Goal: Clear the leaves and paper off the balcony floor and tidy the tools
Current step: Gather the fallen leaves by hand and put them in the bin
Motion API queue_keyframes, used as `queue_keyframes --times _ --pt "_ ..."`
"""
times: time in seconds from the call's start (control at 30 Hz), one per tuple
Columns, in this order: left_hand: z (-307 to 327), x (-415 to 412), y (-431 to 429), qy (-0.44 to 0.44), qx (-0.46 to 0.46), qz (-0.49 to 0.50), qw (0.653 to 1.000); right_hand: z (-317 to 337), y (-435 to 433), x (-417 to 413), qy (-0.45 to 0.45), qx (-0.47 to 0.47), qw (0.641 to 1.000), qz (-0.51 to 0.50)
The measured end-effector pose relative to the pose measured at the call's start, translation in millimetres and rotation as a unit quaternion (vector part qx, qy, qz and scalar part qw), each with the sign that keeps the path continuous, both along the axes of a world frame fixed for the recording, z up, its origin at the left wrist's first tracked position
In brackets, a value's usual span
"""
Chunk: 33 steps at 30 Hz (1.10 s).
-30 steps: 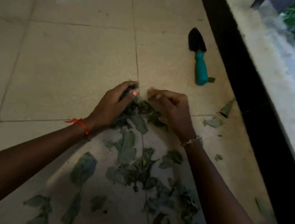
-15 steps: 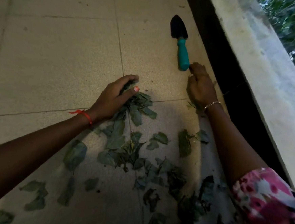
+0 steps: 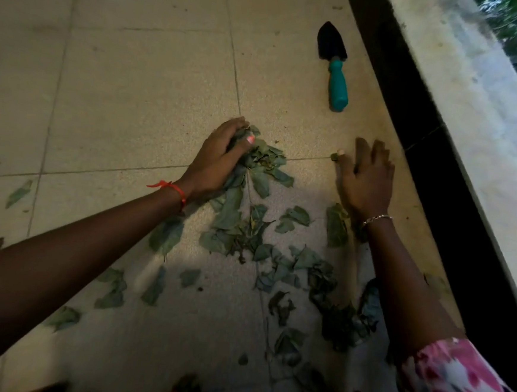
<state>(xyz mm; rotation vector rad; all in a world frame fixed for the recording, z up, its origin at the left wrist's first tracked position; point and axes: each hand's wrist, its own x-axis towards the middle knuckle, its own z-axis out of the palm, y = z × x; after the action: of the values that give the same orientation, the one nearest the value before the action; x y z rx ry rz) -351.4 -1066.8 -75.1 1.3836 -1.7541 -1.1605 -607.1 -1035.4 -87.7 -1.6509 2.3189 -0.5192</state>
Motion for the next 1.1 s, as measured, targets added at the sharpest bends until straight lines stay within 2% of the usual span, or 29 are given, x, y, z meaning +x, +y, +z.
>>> queue_keyframes --times 0.17,0.27,0.33,0.4,0.5,0.53,0.6,0.67,0.73,0.83,0.9,1.0,1.1 --pt "-2 11 14 0.011 0.025 0.027 0.999 -4 0 66 -0.01 -0.019 0.991 0.135" --pt "1 20 21 0.025 0.041 0.045 0.998 -3 1 104 -0.107 -0.04 0.967 0.226" --pt "3 30 26 0.026 0.034 0.061 0.997 1 -6 119 -0.175 -0.064 0.953 0.24" --pt "4 42 30 0.019 0.026 0.071 0.997 1 -18 127 -0.162 -0.056 0.956 0.237" --pt "3 58 40 0.015 0.029 0.071 0.997 -3 -25 140 -0.079 0.001 0.949 0.305" --pt "2 63 44 0.019 0.033 0.067 0.997 -2 -22 144 -0.093 0.016 0.939 0.332" --pt "1 70 49 0.03 0.043 0.061 0.997 3 -11 148 -0.194 0.034 0.915 0.352" --pt "0 76 55 0.047 0.044 0.066 0.996 13 6 142 -0.292 0.0 0.907 0.303" --pt "0 78 61 0.067 0.038 0.068 0.995 21 26 131 -0.307 -0.082 0.924 0.212" --pt "-2 77 67 0.033 0.01 0.06 0.998 22 59 116 -0.249 -0.14 0.958 0.035" --pt "-5 75 69 0.007 0.006 0.057 0.998 18 83 119 -0.191 -0.121 0.973 -0.035" --pt "-9 66 72 -0.013 0.0 0.04 0.999 0 112 139 -0.1 -0.071 0.991 -0.059" --pt "-13 57 74 -0.04 -0.023 0.034 0.998 -11 113 164 -0.073 -0.075 0.994 -0.039"
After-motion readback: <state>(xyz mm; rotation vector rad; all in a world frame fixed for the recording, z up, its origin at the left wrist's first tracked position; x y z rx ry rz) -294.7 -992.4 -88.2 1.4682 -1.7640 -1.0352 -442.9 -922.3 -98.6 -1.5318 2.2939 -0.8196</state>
